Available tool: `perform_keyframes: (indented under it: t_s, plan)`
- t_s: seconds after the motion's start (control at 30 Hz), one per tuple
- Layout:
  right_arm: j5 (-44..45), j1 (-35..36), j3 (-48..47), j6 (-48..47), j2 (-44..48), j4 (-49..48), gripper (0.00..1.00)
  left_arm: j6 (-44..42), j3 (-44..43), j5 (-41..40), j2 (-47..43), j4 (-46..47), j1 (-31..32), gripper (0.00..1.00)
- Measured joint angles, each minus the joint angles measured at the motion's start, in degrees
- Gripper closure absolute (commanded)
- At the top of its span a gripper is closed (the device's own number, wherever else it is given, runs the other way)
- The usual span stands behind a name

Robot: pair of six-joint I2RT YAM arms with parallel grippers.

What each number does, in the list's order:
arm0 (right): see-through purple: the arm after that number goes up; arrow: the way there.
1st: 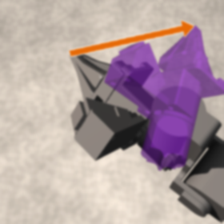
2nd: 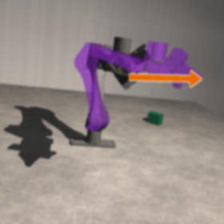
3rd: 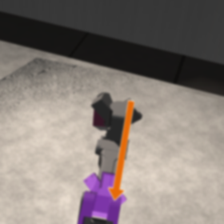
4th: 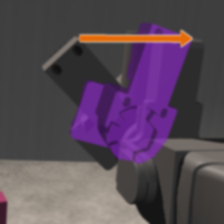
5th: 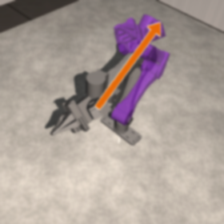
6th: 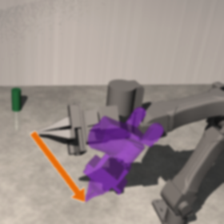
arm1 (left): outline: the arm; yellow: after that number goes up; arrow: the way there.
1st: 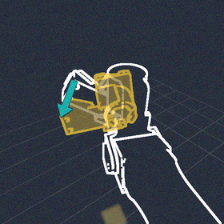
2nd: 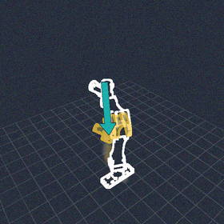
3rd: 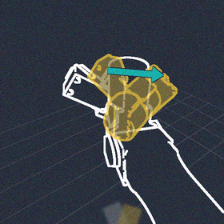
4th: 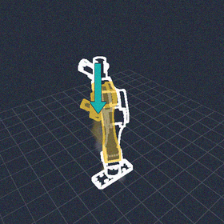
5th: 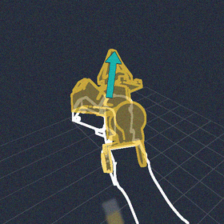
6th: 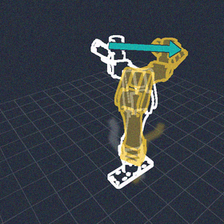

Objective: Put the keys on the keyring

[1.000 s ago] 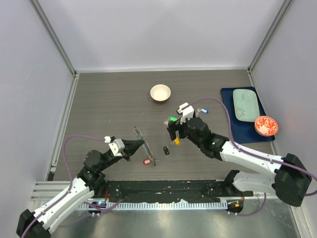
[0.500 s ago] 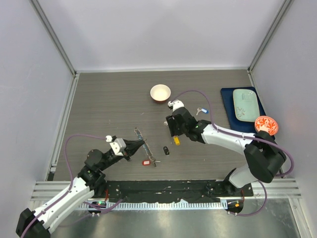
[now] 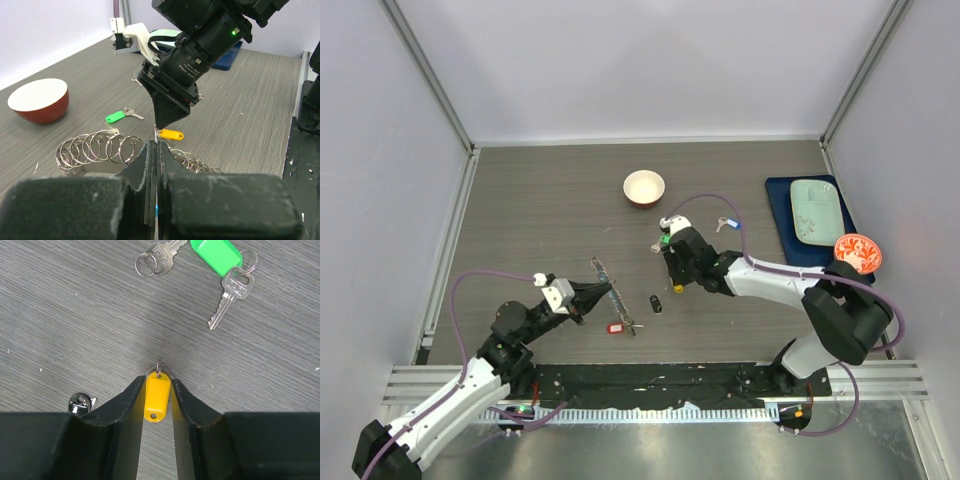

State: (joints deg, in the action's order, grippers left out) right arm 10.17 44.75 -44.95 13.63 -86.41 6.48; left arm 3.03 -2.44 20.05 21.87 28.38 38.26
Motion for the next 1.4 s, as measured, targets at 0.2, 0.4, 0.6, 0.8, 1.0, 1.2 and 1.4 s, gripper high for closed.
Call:
perform_keyframes:
  t_s: [0.2, 0.4, 0.6, 0.8, 1.0, 1.2, 1.4]
  plan:
    - [0.0, -0.22, 1.51, -0.39, -1.81, -2.82, 0.72, 0.02, 0.0, -0.02, 0.0, -0.07, 0.0, 1.0]
    - [0.04, -0.24, 1.9, -1.25, -2.97, -5.42, 0.75, 0.02, 0.0, -0.02, 0.04, -0.37, 0.0, 1.0]
    - [0.2, -0.24, 1.9, -1.6, -2.97, -6.62, 0.76, 0.04, 0.0, 0.0, 0.13, -0.48, 0.0, 1.0]
    - [0.2, -0.24, 1.9, -1.66, -2.99, -6.8, 0.76, 0.04, 0.0, 0.0, 0.13, -0.72, 0.0, 1.0]
    - [0.2, -0.24, 2.01, -1.66, -2.99, -6.84, 0.76, 0.04, 0.0, 0.0, 0.15, -0.9, 0.0, 1.0]
    - [0.15, -0.24, 2.45, -1.68, -3.23, -6.82, 0.8, 0.07, 0.0, 0.02, 0.37, -0.92, 0.0, 1.0]
    - [0.13, -0.24, 2.45, -1.7, -3.61, -6.8, 0.86, 0.07, 0.0, 0.02, 0.37, -0.92, 0.0, 1.0]
